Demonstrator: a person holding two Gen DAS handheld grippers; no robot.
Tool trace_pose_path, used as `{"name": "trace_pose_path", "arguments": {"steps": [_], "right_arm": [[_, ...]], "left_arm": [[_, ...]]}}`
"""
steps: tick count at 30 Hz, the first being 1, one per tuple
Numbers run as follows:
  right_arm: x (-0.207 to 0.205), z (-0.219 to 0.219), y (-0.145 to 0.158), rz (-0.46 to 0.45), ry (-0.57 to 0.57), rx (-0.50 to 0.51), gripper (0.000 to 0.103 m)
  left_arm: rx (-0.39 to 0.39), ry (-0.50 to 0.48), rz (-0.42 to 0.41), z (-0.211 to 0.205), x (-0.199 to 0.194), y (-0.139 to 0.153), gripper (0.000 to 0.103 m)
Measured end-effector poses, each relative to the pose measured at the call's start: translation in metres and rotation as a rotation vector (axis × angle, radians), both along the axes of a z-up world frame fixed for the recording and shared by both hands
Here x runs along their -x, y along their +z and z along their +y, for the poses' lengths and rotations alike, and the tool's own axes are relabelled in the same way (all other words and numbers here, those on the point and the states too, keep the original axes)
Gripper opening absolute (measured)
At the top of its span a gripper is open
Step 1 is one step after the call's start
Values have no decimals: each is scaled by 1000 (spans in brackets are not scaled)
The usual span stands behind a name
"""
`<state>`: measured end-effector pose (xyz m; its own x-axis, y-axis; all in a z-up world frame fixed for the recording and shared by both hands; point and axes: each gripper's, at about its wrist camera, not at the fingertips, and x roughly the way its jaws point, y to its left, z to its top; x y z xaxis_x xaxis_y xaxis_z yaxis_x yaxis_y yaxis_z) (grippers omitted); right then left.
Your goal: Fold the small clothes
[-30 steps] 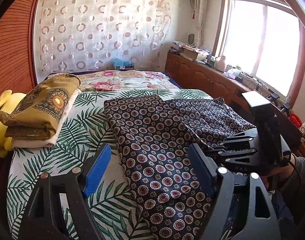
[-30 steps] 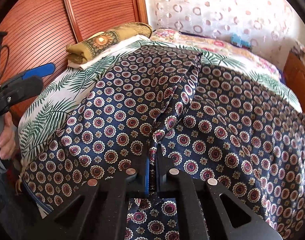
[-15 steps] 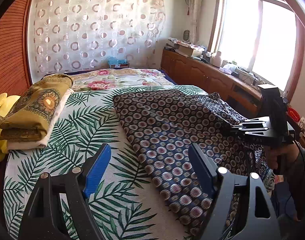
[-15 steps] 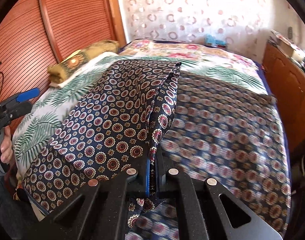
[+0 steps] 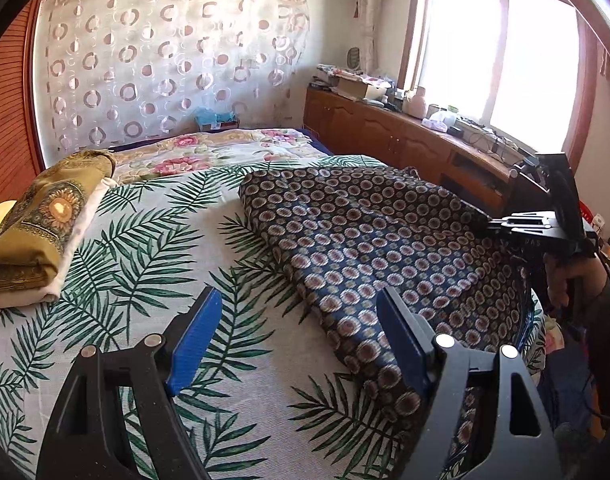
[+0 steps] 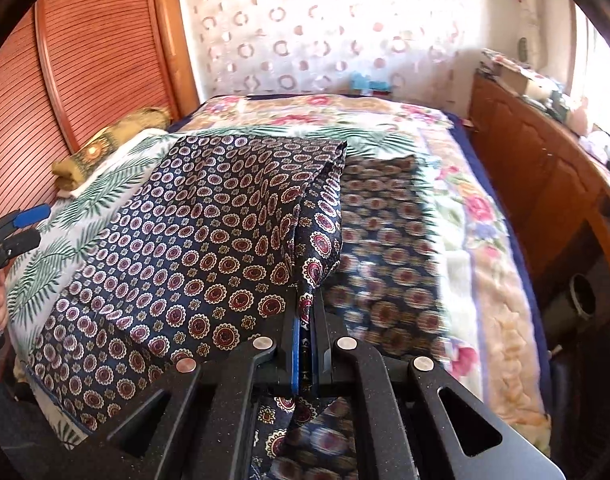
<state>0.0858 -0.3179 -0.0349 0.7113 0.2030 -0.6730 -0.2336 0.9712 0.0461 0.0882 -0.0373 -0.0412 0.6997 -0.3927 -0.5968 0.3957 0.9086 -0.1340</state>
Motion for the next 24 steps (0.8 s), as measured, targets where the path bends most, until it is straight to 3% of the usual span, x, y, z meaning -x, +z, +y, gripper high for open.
{"name": "trace_pose_path", "arguments": {"steps": [8,24], "right_arm": [[2,-3,0,-2,-82,23,3],[24,-8,9,-37,-125,17,3]], "left_arm": [[-4,-24,23,-11,-3,-6,80],[-22,-64,52,-29,-2,-20,80]]}}
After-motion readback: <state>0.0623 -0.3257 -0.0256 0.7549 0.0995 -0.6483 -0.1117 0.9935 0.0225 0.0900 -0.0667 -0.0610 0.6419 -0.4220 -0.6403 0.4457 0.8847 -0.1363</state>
